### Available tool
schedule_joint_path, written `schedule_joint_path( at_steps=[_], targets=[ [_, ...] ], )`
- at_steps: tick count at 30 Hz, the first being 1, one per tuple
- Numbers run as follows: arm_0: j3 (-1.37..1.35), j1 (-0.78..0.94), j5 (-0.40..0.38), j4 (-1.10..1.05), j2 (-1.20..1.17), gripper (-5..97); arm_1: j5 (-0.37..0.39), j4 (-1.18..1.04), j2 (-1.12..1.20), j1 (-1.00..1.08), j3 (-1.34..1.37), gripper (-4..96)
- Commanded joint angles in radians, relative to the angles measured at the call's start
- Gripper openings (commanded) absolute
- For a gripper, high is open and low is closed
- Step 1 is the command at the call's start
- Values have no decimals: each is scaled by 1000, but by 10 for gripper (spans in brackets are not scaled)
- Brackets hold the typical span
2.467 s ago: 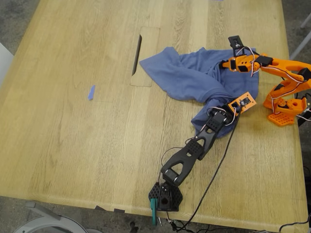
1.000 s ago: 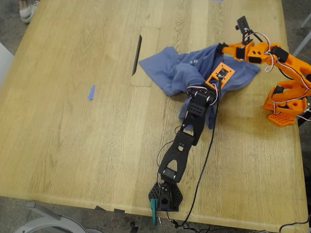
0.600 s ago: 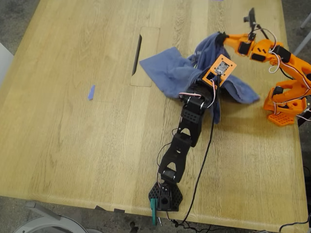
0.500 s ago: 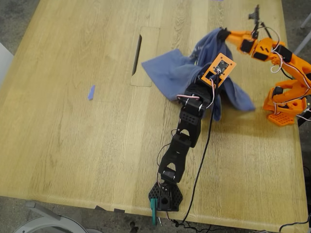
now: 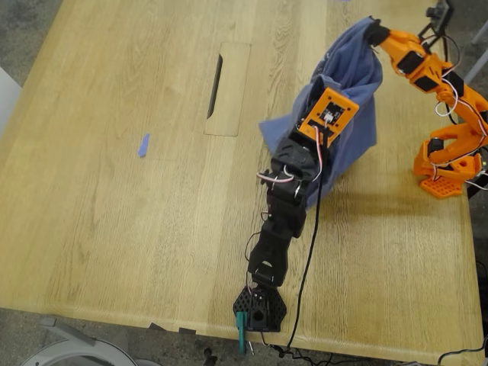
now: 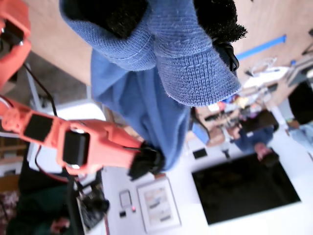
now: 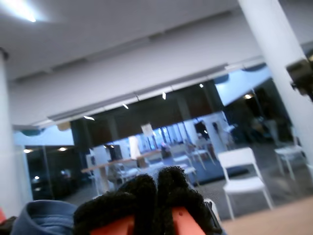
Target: Fold a T-shirt
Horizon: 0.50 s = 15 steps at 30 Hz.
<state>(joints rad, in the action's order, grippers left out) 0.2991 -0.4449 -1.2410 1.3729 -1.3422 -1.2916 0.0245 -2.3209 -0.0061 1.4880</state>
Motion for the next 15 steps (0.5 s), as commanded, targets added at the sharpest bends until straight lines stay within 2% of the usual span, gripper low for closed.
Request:
schedule_joint_path(
  at_steps=[1, 7, 15],
  targets=[
    [32, 6, 14, -89, -163, 0, -12, 75, -5, -11, -77, -2],
    [37, -28, 21, -133, -210, 0, -20, 156, -8, -14, -97, -2],
    [38, -49, 29, -152, -244, 0, -15, 158, -35, 14, -132, -2]
  ],
)
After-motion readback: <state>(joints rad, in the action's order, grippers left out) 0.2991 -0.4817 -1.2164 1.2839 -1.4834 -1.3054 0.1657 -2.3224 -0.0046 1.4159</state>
